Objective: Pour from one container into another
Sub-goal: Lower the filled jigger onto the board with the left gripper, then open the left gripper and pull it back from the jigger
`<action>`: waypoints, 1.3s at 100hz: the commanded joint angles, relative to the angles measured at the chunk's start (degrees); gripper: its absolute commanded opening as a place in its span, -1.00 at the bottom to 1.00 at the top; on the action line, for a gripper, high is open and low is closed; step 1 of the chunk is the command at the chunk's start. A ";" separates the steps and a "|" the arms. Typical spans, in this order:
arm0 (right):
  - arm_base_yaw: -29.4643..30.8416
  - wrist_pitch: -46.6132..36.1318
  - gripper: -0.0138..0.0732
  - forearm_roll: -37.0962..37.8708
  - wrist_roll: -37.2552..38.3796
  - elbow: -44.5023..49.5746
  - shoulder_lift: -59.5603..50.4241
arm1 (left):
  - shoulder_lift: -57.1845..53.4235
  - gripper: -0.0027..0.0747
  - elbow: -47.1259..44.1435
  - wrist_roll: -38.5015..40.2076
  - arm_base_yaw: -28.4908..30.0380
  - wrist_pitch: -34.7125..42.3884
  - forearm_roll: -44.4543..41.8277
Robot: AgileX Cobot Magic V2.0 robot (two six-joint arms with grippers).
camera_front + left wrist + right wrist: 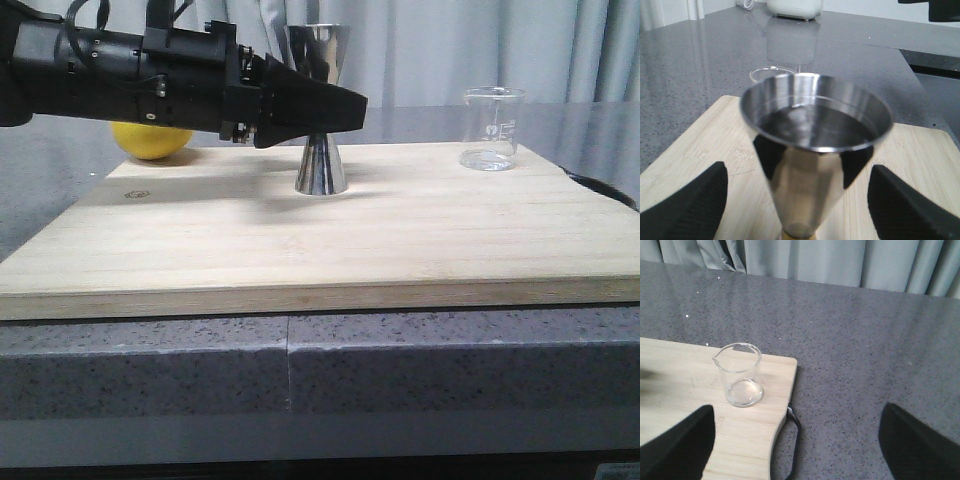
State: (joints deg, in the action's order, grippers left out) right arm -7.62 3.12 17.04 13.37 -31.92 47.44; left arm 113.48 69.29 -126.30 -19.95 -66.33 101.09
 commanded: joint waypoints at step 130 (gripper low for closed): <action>0.29 -3.79 0.69 0.37 -0.44 -1.45 -0.69 | -40.29 0.50 1.75 80.96 -0.35 16.95 -76.73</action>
State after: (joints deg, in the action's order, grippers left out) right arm -7.62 3.12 17.04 13.37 -31.92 47.44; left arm 78.11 69.29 -55.27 -19.95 -50.74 28.20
